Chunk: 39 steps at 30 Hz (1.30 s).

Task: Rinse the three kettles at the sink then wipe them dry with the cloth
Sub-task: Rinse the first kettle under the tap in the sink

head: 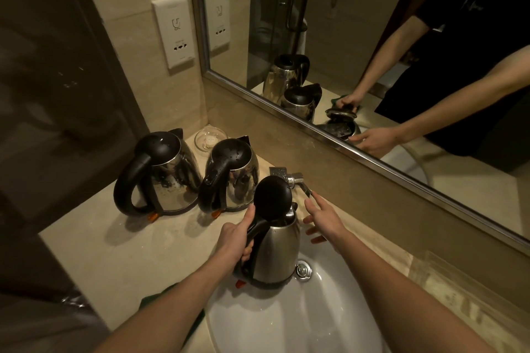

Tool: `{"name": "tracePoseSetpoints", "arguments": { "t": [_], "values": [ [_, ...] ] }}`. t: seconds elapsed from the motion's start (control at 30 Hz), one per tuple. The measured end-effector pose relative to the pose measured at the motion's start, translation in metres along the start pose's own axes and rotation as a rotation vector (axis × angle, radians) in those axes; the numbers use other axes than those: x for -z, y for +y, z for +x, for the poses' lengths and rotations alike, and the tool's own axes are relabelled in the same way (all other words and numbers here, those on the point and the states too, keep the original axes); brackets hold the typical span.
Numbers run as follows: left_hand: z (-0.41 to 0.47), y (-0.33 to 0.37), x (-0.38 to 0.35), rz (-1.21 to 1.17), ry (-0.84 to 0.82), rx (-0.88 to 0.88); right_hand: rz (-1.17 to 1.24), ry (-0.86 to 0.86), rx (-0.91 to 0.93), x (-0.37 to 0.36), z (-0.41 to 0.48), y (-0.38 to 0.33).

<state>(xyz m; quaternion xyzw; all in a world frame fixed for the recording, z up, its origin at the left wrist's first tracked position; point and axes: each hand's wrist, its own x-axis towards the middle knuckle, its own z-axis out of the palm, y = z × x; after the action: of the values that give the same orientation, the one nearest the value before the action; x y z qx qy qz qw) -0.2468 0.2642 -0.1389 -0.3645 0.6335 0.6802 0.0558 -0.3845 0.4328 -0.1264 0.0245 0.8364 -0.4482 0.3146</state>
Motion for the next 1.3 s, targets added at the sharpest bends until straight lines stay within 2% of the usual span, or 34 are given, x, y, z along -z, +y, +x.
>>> {"name": "tracePoseSetpoints", "arguments": {
  "t": [1.3],
  "values": [
    [-0.0017, 0.0012, -0.0007, -0.005, -0.003, -0.006, -0.007, 0.000, -0.005, -0.0005, -0.0011, -0.0003]
  ]
}}
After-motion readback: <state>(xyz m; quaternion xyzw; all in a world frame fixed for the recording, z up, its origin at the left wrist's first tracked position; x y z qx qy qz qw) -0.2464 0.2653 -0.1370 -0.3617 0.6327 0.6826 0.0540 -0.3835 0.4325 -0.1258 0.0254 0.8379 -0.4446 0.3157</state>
